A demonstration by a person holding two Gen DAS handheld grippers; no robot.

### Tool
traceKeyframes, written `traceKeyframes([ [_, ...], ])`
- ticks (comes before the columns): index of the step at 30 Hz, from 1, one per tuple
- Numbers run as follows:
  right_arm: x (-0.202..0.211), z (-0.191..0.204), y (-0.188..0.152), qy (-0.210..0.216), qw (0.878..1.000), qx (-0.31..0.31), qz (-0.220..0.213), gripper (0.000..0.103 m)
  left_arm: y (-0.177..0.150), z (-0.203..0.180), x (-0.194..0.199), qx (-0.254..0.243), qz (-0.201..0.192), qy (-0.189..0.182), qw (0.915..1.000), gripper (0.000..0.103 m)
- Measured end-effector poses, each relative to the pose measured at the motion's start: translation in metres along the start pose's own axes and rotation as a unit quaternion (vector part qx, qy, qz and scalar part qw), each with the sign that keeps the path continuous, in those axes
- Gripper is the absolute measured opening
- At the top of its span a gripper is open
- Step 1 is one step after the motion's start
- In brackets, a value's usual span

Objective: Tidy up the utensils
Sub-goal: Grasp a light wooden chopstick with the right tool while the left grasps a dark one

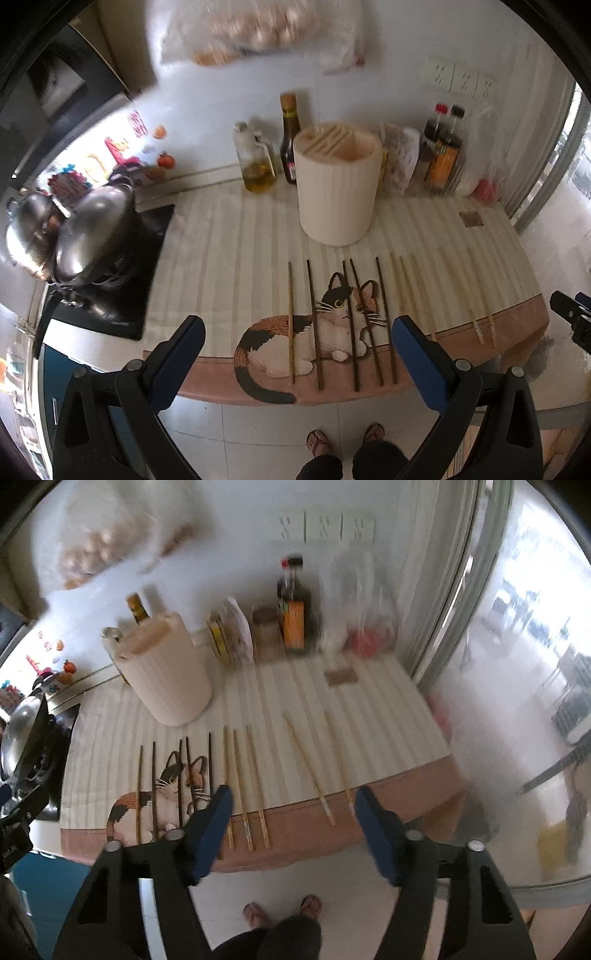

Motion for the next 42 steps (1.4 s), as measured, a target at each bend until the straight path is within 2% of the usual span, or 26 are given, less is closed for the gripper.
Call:
traceKeyframes([
  [3,-0.036,-0.014,0.005,0.007,0.999,-0.019,0.024,0.057,0.007,-0.008,-0.033,-0.008,0.025,0.000,0.9996,0.101],
  [11,-0.128,-0.053,0.023,0.014,0.995,-0.048,0.084,0.056,0.020,-0.036,-0.116,-0.013,0.091,0.013,0.9957,0.101],
  [17,-0.184,-0.080,0.043,0.025,0.990,-0.057,0.123,0.056,0.016,-0.054,-0.173,-0.010,0.147,0.019,0.9889,0.101],
  [19,-0.201,-0.089,0.049,0.026,0.989,-0.056,0.135,0.056,0.009,-0.056,-0.193,-0.012,0.164,0.027,0.9860,0.097],
  [21,-0.214,-0.096,0.052,0.026,0.987,-0.058,0.147,0.056,0.001,-0.055,-0.209,-0.011,0.186,0.031,0.9820,0.085],
  [23,-0.227,-0.106,0.053,0.020,0.985,-0.063,0.160,0.056,-0.007,-0.054,-0.222,-0.003,0.208,0.032,0.9776,0.079],
  [26,-0.246,-0.116,0.054,0.025,0.980,-0.069,0.183,0.056,-0.015,-0.055,-0.234,0.002,0.223,0.027,0.9745,0.074],
  [30,-0.261,-0.121,0.051,0.017,0.977,-0.068,0.200,0.056,-0.024,-0.058,-0.247,-0.006,0.234,0.022,0.9720,0.074],
  [33,-0.266,-0.128,0.050,0.000,0.977,-0.076,0.201,0.056,-0.031,-0.060,-0.256,-0.007,0.246,0.015,0.9691,0.065],
  [40,-0.286,-0.139,0.035,-0.029,0.969,-0.101,0.222,0.056,-0.035,-0.067,-0.260,0.000,0.254,-0.011,0.9671,0.065],
  [42,-0.286,-0.136,0.032,-0.031,0.971,-0.097,0.216,0.047,-0.037,-0.061,-0.263,-0.002,0.255,-0.016,0.9669,0.065],
])
Point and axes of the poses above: each gripper's, at about its wrist camera, not at the fingertips, and x roughly against the way its jaws point, z to its left, y to its top, the point moved 1 cm from there along -x, roughly the way its jaws point, and after that the axes turned 15 degrees about y, right-handed, at the moved point
